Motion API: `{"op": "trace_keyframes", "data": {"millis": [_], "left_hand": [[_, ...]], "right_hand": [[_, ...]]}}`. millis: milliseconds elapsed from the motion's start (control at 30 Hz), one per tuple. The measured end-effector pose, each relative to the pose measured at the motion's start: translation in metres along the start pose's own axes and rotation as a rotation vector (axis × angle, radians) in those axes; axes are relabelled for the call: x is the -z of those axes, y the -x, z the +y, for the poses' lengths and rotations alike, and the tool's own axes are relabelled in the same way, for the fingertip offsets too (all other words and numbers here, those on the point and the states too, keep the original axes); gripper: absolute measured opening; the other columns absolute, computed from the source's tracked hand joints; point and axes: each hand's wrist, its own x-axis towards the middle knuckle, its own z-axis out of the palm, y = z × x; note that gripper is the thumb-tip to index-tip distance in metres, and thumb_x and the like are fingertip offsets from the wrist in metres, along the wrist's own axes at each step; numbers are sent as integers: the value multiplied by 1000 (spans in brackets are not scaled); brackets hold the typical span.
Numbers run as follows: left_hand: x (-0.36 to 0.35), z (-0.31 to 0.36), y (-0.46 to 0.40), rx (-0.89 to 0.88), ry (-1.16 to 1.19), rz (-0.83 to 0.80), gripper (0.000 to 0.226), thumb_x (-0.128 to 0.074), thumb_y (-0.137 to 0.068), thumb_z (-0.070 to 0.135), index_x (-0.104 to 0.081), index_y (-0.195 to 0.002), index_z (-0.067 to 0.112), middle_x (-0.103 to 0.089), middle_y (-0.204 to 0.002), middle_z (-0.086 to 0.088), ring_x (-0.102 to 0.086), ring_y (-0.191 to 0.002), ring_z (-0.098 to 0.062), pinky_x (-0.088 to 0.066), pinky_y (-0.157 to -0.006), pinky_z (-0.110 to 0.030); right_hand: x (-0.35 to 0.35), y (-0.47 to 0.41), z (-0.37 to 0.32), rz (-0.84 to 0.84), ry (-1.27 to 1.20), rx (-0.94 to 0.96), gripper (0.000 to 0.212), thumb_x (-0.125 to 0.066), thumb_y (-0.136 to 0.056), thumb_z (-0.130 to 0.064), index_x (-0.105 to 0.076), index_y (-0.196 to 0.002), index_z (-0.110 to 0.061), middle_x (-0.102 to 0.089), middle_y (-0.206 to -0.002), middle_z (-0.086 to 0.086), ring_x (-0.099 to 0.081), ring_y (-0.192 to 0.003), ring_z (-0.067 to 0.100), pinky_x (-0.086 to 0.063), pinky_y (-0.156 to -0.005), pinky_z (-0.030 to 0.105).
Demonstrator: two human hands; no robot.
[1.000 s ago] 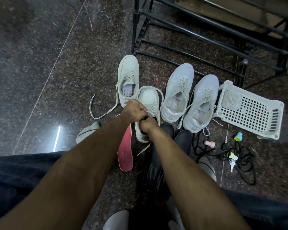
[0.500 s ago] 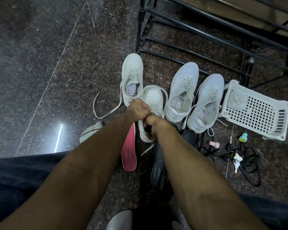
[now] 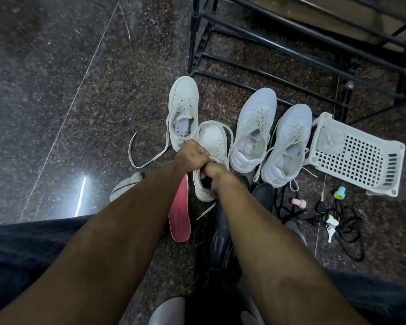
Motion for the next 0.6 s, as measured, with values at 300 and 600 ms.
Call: {"op": "trace_keyframes", "data": {"millis": [300,600], "left_hand": [[6,7,3,55,37,-26,16,-71,-81,3,-76,-96,3,-74,-95,-14,-69,-95,-28,-50,-67,-23],[4,6,6,61,36,-7,19,-72,-78,-1,-76,-97,2,-74,-98,-11,-69,-94,-19,-54,-83,-24]], "right_hand": [[4,3,-7,-19,90,-26,30,-35,-87,6,-43,-60,-5,-36,-65,6,-35,-61,19,-32,-55,25],[-36,-215,65,13,280,7,68,-35,-73,-49,-51,-130,-17,-51,-135,18,-50,-120,33,-47,-97,50]]}}
